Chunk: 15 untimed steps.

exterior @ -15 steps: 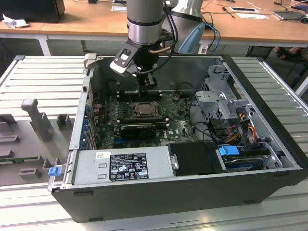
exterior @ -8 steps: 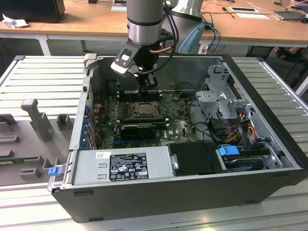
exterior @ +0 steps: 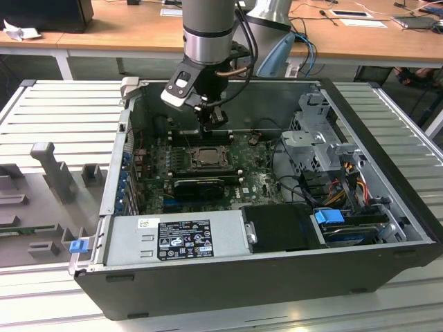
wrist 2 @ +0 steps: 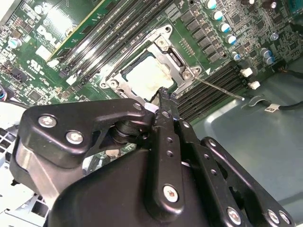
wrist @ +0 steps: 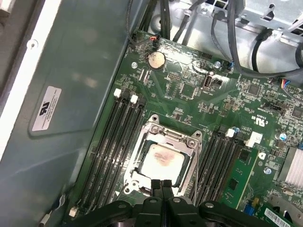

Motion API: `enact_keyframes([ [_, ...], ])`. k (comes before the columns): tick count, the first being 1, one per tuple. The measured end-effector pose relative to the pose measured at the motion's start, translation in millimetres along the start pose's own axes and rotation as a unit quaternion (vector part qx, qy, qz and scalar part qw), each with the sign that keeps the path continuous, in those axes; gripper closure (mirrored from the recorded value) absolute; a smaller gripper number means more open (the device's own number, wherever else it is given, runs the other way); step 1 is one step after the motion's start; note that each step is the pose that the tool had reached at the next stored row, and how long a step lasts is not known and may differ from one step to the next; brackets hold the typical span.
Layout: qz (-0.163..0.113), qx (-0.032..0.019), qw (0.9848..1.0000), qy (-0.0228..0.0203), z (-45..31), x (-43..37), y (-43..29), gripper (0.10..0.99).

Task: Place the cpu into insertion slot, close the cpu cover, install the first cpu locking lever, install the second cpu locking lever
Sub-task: 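Install the first cpu locking lever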

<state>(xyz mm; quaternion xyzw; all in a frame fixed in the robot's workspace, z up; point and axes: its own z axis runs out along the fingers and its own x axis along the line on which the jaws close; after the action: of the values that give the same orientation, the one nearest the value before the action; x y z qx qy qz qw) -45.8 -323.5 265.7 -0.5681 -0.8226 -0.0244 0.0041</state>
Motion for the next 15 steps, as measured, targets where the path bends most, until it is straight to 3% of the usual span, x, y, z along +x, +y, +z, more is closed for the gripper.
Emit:
enact_keyframes([
  [15,-0.024,0.0009,0.9997,0.0008,0.0,0.0,0.0,0.98],
])
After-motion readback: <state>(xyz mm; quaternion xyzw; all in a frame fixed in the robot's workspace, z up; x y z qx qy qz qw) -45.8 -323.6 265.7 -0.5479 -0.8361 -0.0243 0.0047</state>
